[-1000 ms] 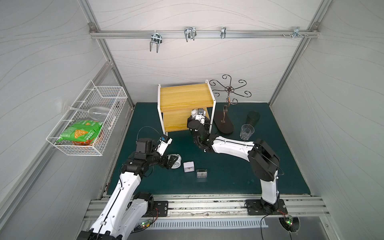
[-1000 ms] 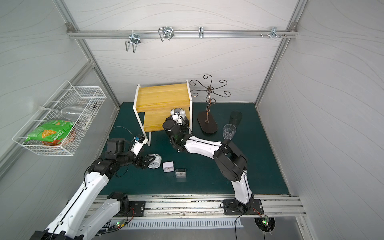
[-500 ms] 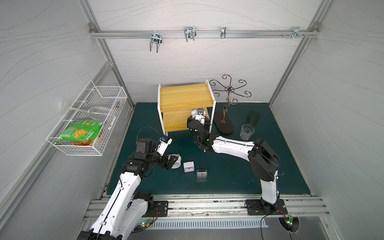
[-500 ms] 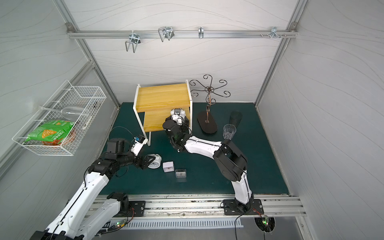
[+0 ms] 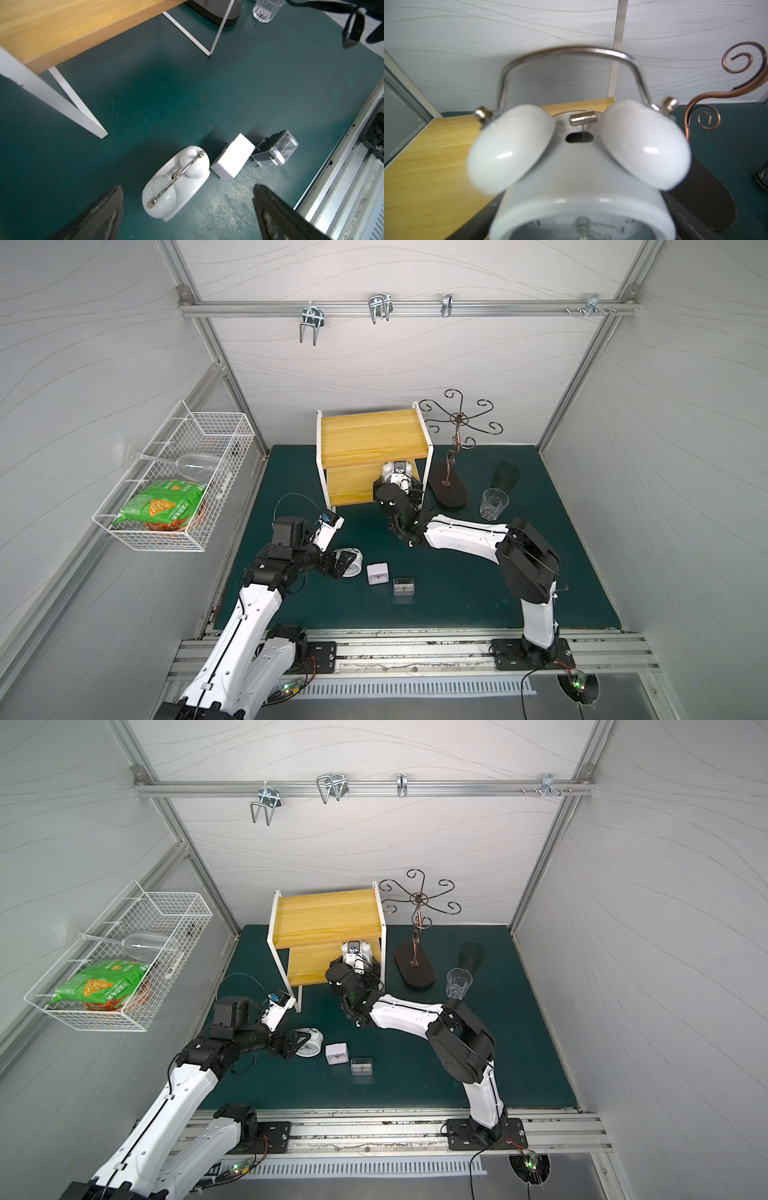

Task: Place the alarm clocks on the shelf by style
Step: Place the alarm on the shelf.

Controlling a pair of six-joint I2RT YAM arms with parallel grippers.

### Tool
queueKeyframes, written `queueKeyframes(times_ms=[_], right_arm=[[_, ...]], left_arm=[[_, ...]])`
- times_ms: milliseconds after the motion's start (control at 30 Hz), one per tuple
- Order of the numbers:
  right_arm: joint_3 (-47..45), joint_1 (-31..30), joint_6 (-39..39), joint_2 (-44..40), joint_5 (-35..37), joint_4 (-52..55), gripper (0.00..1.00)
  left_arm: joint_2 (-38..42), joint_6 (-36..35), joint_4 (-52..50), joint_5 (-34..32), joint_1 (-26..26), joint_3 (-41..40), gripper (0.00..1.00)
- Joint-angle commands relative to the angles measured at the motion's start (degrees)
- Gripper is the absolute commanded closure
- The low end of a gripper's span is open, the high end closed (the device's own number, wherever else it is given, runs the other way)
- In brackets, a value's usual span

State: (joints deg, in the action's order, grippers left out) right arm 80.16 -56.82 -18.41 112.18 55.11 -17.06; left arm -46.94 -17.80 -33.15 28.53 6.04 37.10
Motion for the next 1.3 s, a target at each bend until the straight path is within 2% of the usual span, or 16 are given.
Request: queueKeyframes(times_ms=[0, 333, 833, 1267], right_arm=[[-1.31, -0.78, 0.81, -3.90, 2.14, -1.94, 0.01], [-6.45, -1.80, -1.54, -7.84, 0.95, -1.13, 0.01], [-9.21, -2.94, -0.45, -11.27, -1.41, 0.35, 0.01], [-11.90, -6.08, -0.16, -15.73, 0.99, 2.03, 0.01]], left_arm=[[0.71, -0.30, 0.89, 1.13, -0.14, 0.16, 0.00], [0.55, -0.22, 0.81, 1.35, -0.15, 0.40, 0.00], [0.72, -0.13, 0.53, 1.36, -0.15, 0.52, 0.00], [1.14, -0.17, 0.30, 1.44, -0.15, 0.61, 0.01]])
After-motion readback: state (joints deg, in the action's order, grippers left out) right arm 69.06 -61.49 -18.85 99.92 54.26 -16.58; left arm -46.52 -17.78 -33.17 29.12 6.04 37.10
